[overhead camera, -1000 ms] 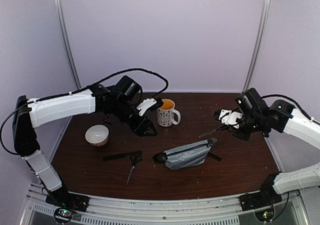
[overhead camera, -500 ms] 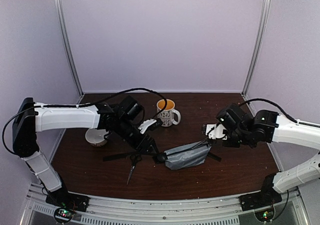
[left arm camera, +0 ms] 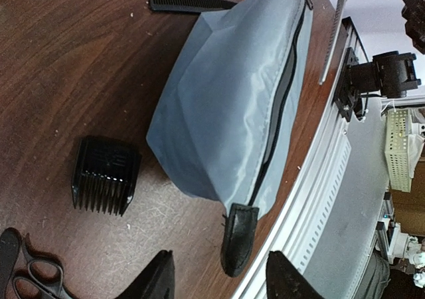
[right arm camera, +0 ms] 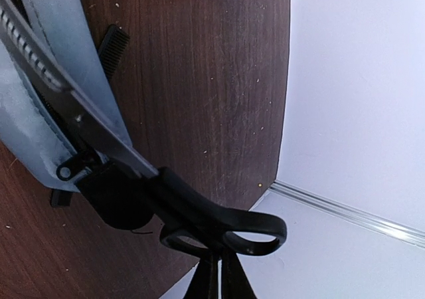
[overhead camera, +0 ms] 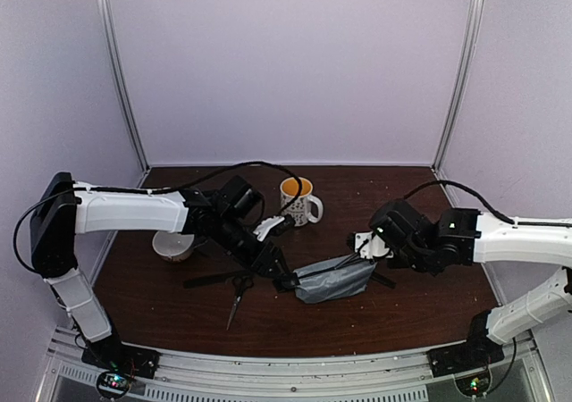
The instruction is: Sort the hair-cutting tools
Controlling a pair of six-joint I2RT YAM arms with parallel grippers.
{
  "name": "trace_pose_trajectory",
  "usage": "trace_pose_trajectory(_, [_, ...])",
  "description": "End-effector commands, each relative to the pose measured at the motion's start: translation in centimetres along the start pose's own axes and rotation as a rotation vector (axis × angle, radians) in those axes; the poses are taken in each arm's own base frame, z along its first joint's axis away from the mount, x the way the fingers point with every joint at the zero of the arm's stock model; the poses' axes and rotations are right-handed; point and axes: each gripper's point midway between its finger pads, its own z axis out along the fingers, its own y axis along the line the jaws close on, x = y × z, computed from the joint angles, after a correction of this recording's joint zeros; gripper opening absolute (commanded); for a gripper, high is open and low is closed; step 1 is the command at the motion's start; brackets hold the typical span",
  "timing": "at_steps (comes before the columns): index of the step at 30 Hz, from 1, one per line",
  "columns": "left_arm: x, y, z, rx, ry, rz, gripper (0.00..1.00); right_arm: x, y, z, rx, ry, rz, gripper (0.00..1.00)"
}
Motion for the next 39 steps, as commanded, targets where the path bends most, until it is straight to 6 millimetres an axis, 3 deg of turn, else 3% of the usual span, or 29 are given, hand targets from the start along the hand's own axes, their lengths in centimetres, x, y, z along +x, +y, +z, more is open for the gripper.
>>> trace_pose_trajectory(1, [-0.9, -1.4, 0.2, 0.063, -0.017, 0.022, 0.49, -0.2, -0.1, 0.2, 0.053, 0.019, -0.026, 0.00])
trace_pose_trajectory(13, [-0.4, -1.7, 0.8, 0.109, 0.015, 0.018, 0.40, -0.8, 0.2, 1.0, 0.088, 0.060, -0.058, 0.00])
trace_pose_trajectory(17, [-0.4, -1.7, 1.0, 0.112, 0.018, 0.024, 0.30, -0.7, -0.1, 1.0, 0.109, 0.072, -0.056, 0.00])
trace_pose_trajectory(22, [-0.4, -1.6, 1.1, 0.113, 0.018, 0.029, 0.11, -0.3, -0.3, 0.9, 0.122, 0.083, -0.045, 0.00])
trace_pose_trajectory(30, [-0.8, -2.2, 0.8, 0.131, 0.008, 0.037, 0.04, -0.5, -0.2, 1.3, 0.144, 0.107, -0.082, 0.00])
trace_pose_trajectory(39, [-0.8, -2.3, 1.0, 0.152, -0.003, 0.018, 0.03, -1.1, 0.2, 1.2, 0.188, 0.115, -0.157, 0.00])
